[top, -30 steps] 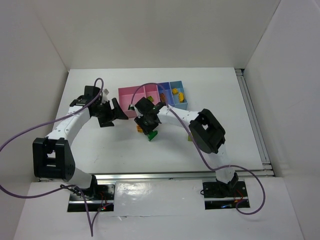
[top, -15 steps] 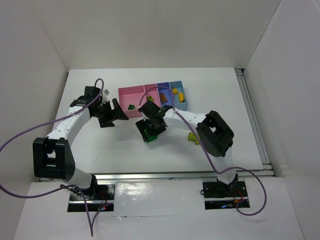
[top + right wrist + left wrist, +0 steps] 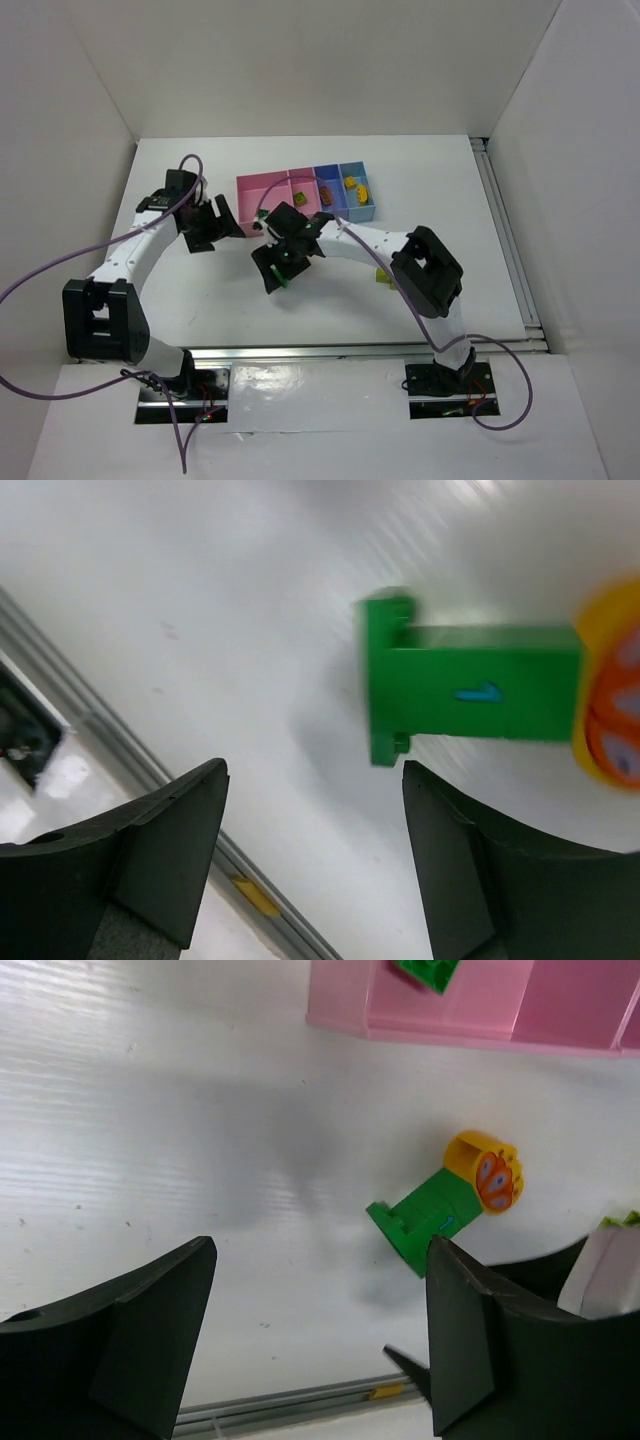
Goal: Sort the legos into containers by color
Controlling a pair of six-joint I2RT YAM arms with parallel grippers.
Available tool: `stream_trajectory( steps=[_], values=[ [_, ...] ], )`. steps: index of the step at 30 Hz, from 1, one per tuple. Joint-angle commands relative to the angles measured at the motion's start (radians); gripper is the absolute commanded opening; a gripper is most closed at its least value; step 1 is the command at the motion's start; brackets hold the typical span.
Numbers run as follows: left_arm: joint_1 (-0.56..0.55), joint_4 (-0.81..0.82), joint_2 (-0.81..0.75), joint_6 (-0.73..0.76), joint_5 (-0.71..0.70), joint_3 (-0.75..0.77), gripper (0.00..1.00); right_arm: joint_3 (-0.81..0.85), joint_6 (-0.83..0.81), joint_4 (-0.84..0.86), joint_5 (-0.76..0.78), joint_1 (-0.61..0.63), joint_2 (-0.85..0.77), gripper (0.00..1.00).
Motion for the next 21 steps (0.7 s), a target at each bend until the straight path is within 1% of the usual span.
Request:
stream_trajectory(
  steps=[1,2,3,5,7,8,10,12,14,15,18,21],
  values=[
    [0.010,-0.017,-0.044,0.006,-0.082,0.057,0.86,0.111,-0.045,0.014,-0.044,0.038,0.012,0.77],
    [0.010,-0.017,-0.044,0.015,-0.082,0.069,0.86,0.111,-0.045,0.014,-0.024,0.038,-0.011,0.77],
    [0.010,-0.017,-0.035,0.028,-0.053,0.069,0.86,0.089,-0.045,0.014,-0.005,0.038,-0.027,0.77],
    [0.010,-0.017,-0.021,0.054,-0.030,0.080,0.86,0.052,-0.033,0.014,0.034,0.002,-0.065,0.77],
    [-0.001,-0.017,0.010,0.078,0.005,0.091,0.86,-0.023,-0.010,0.038,0.068,-0.021,-0.138,0.77],
    [-0.001,-0.026,0.024,0.078,0.016,0.091,0.86,-0.050,0.002,0.048,0.122,-0.045,-0.165,0.77],
    [-0.013,-0.026,0.050,0.078,0.042,0.091,0.86,-0.105,0.026,0.048,0.180,-0.070,-0.217,0.76],
    [-0.051,-0.026,0.074,0.063,0.065,0.080,0.86,-0.106,0.026,0.025,0.246,-0.094,-0.217,0.76],
    [-0.088,-0.017,0.083,0.040,0.074,0.071,0.86,-0.069,0.012,-0.024,0.285,-0.094,-0.194,0.76],
    [-0.099,-0.017,0.083,0.040,0.074,0.071,0.86,-0.054,0.001,-0.041,0.320,-0.094,-0.168,0.78],
    [-0.120,-0.017,0.103,0.031,0.065,0.071,0.86,-0.021,-0.049,-0.073,0.357,-0.094,-0.122,0.84],
    [-0.130,-0.017,0.103,0.031,0.079,0.071,0.86,-0.008,-0.115,-0.073,0.348,-0.094,-0.102,0.85]
  ],
)
